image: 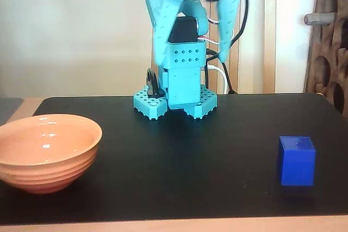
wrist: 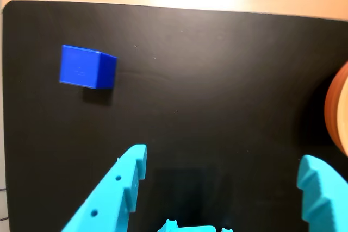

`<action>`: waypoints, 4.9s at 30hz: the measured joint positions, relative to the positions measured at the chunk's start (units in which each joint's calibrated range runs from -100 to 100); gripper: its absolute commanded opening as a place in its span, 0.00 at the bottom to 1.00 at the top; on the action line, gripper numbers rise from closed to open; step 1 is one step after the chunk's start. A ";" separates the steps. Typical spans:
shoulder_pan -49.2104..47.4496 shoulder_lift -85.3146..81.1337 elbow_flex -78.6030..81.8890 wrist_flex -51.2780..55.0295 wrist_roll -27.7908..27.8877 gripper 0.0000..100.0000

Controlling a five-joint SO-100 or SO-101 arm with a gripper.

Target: Place the blue cube in the orange bowl.

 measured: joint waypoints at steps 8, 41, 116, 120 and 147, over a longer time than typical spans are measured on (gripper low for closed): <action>-8.44 5.86 -5.05 -2.64 0.00 0.32; -28.13 12.83 -1.35 -25.28 -16.67 0.32; -22.41 38.91 14.62 -50.90 -16.25 0.17; -22.41 38.91 14.62 -51.78 -15.88 0.16; -22.41 38.66 14.62 -51.78 -15.05 0.12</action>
